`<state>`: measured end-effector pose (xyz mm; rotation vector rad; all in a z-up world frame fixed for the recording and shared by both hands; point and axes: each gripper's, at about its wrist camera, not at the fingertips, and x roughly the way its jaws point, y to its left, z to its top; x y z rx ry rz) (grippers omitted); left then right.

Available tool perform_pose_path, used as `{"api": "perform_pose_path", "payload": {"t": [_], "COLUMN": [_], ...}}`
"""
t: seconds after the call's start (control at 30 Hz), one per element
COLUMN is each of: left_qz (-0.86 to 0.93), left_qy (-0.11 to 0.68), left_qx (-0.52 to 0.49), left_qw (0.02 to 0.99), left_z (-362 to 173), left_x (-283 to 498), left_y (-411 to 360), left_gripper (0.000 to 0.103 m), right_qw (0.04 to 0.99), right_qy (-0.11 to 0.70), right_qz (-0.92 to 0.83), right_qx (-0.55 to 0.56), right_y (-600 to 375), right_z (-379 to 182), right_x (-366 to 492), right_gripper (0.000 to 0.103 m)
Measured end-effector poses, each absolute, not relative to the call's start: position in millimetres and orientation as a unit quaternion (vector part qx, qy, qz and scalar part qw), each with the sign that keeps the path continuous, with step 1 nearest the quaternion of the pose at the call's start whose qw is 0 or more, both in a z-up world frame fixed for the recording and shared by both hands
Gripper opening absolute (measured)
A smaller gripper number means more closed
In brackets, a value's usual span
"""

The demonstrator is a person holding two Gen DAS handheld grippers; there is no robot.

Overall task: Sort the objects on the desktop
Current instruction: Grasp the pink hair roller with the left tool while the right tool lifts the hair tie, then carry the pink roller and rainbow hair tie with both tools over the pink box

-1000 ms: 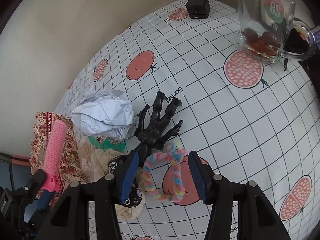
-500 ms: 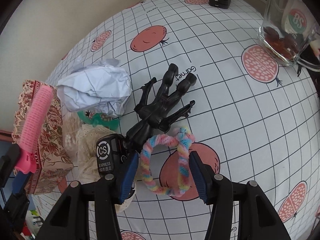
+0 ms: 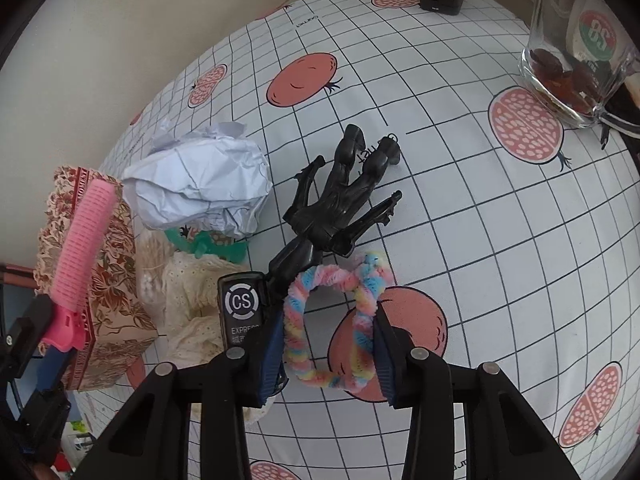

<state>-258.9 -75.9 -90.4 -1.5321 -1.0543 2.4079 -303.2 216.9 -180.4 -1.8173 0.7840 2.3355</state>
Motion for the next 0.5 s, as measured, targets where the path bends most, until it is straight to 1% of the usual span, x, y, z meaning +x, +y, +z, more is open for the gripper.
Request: {"api": "perform_pose_path", "payload": {"t": [0.17, 0.37, 0.5], "left_qz": [0.791, 0.794, 0.796], "left_qy": [-0.347, -0.348, -0.347], "left_qx": [-0.502, -0.496, -0.492], "left_qw": [0.048, 0.051, 0.053], "left_z": [-90.0, -87.0, -85.8], "left_x": [-258.7, -258.1, -257.8], "left_y": [-76.8, -78.3, -78.4], "left_gripper": [0.032, 0.032, 0.032], "right_qw": [-0.004, -0.039, -0.045], "right_qy": [0.369, 0.385, 0.377], "right_qz": [0.765, 0.813, 0.839], "right_qx": [-0.527, -0.435, -0.390], "right_y": [238.9, 240.6, 231.2], "right_z": [-160.3, -117.4, -98.9], "right_x": [-295.1, -297.4, -304.8], "right_gripper": [0.042, 0.042, 0.042]}}
